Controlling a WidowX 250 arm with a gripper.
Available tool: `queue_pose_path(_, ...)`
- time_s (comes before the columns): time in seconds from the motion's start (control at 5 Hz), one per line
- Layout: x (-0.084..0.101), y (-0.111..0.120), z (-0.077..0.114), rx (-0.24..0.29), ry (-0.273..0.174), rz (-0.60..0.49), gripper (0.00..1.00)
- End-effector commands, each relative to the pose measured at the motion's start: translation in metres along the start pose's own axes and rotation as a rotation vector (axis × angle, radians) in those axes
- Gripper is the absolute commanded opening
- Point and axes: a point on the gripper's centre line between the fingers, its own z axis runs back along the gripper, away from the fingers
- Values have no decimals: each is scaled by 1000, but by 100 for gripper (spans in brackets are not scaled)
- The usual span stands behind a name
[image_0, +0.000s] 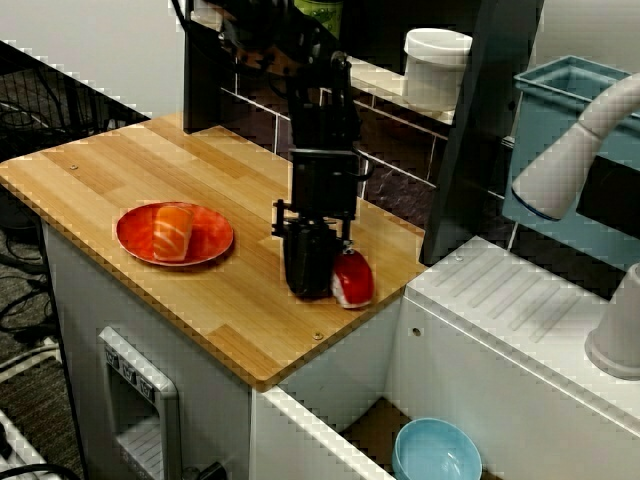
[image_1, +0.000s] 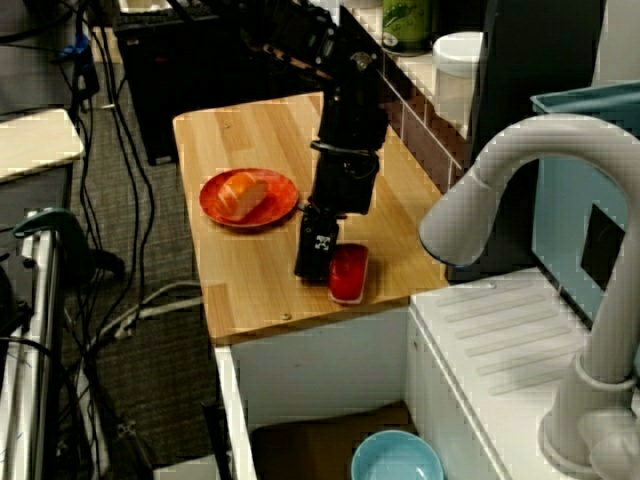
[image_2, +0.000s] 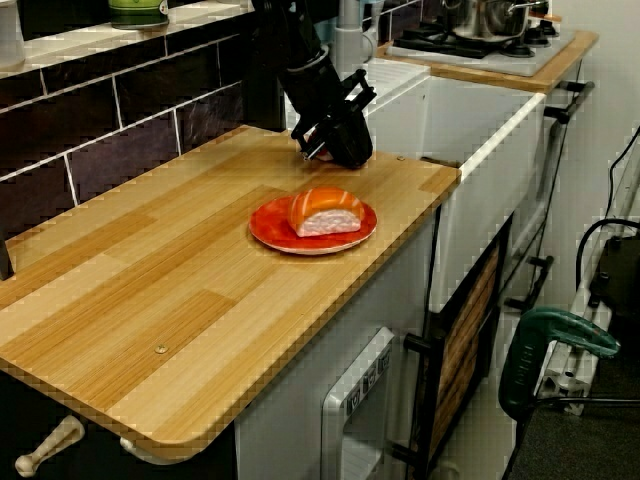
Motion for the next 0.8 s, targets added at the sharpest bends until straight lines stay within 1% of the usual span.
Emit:
queue_pose_path(0.0, 1, -9, 14, 5, -26, -21, 0)
queue_pose_path(0.2, -8, 3, 24, 4, -67, 6, 0)
queue_pose_path(0.4, -23, 10, 41, 46, -144, 54, 0)
queue_pose_path(0.6, -32, 11, 60, 43, -176, 65, 0)
